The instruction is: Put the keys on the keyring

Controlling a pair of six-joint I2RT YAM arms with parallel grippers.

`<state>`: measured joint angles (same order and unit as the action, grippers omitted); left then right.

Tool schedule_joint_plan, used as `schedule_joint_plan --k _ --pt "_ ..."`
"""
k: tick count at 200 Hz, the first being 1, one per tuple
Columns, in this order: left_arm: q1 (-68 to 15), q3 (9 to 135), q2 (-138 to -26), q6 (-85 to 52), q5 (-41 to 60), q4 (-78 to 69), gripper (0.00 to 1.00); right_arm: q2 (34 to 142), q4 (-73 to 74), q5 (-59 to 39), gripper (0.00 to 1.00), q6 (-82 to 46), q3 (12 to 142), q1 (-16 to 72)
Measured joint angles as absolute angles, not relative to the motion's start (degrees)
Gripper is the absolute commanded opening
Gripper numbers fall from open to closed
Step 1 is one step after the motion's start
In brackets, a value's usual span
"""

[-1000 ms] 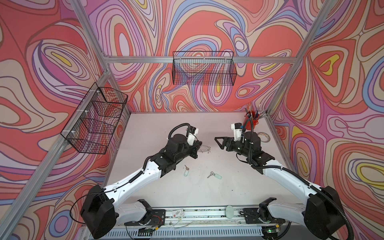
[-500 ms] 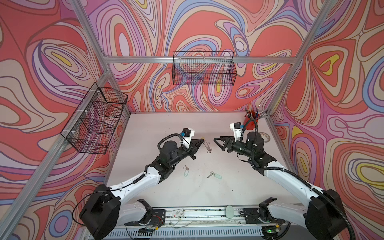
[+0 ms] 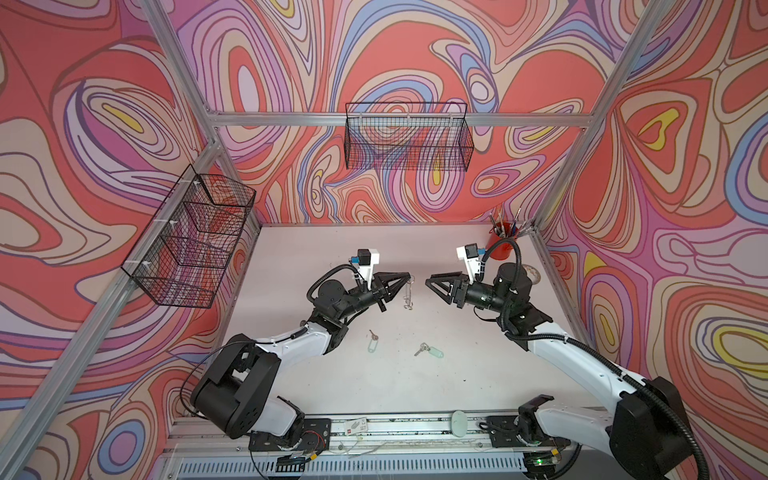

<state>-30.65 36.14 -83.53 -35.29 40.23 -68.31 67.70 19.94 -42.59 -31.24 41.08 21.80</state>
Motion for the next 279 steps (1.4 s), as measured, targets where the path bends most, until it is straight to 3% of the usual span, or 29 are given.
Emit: schedule_joint_plan --k 205,247,279 --pt "-30.8 39.0 -86.1 -39.7 45.5 -70.6 0.0 73.1 30.7 -49.3 0.11 -38.2 41.2 25.0" --pt "-30.8 39.3 -86.4 -39.9 45.9 -70.8 0.0 73.2 31.0 -49.3 0.1 -38.5 41.2 25.1" --pt "-30.9 39.3 -86.7 -40.1 46.2 -71.1 0.0 73.4 31.8 -49.3 0.15 -39.1 41.2 25.1"
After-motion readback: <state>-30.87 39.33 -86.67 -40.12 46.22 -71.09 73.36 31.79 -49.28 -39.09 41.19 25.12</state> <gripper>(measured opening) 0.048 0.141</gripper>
